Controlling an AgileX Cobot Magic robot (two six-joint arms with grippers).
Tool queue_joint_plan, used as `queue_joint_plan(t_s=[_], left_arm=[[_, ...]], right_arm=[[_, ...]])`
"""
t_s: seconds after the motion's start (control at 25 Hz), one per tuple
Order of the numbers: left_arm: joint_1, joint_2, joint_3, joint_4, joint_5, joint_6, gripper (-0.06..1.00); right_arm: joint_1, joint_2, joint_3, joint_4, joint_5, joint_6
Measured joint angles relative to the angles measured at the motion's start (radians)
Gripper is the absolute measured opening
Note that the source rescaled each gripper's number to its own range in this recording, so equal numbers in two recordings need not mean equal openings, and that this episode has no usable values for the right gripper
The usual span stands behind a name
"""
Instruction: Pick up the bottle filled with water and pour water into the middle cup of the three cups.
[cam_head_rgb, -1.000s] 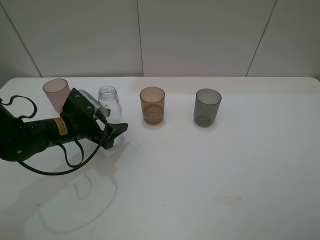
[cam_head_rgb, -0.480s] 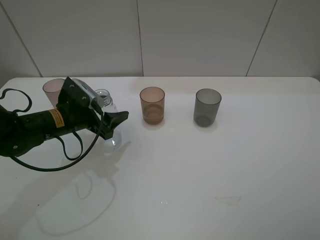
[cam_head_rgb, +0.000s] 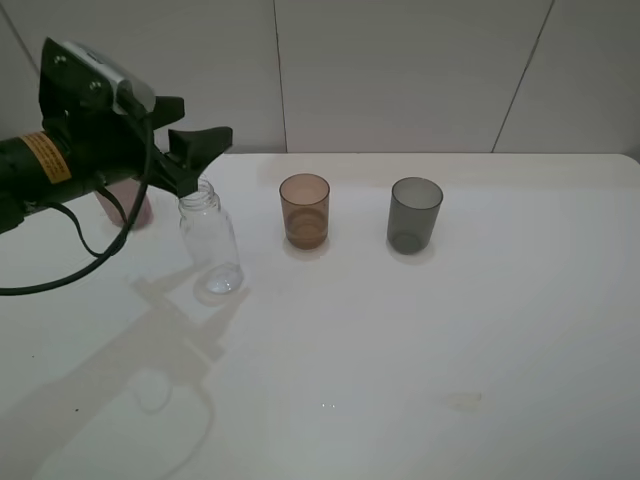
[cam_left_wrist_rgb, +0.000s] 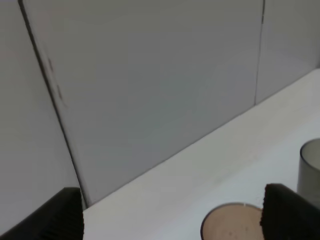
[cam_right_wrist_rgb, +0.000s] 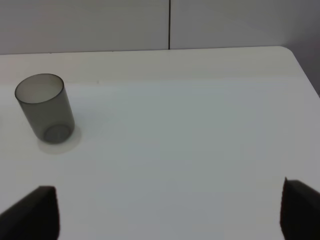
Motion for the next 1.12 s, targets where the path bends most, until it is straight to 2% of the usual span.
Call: queue_joint_plan(t_s=[0.12, 0.36, 0.52, 0.72, 0.8, 0.88, 1.0, 1.12], left_arm=[[0.0, -0.168, -0.004, 0.0, 0.171, -0.121, 0.7], [0.0, -0.509, -0.039, 0.004, 0.659, -0.333, 0.7], [0.0, -0.713, -0.042, 0.004, 0.899, -0.37, 0.7], [0.0, -0.906, -0.042, -0.035, 1.097, -0.374, 0.7], [0.0, -0.96, -0.042, -0.08, 1.157, -0.333, 0.7], [0.0, -1.016, -0.042, -0.17, 1.231, -0.241, 0.7], [0.0, -1.088, -0.055, -0.376, 1.376, -0.011, 0.7], [0.0, -1.157, -0.08, -0.521, 1.555, 0.222, 0.7]], right_arm=[[0.0, 0.0, 0.0, 0.0, 0.0, 0.0], [0.0, 0.0, 0.0, 0.0, 0.0, 0.0], [0.0, 0.0, 0.0, 0.0, 0.0, 0.0], [0.0, 0.0, 0.0, 0.0, 0.0, 0.0], [0.0, 0.0, 0.0, 0.0, 0.0, 0.0], [0.0, 0.0, 0.0, 0.0, 0.0, 0.0], [0.0, 0.0, 0.0, 0.0, 0.0, 0.0], [0.0, 0.0, 0.0, 0.0, 0.0, 0.0]])
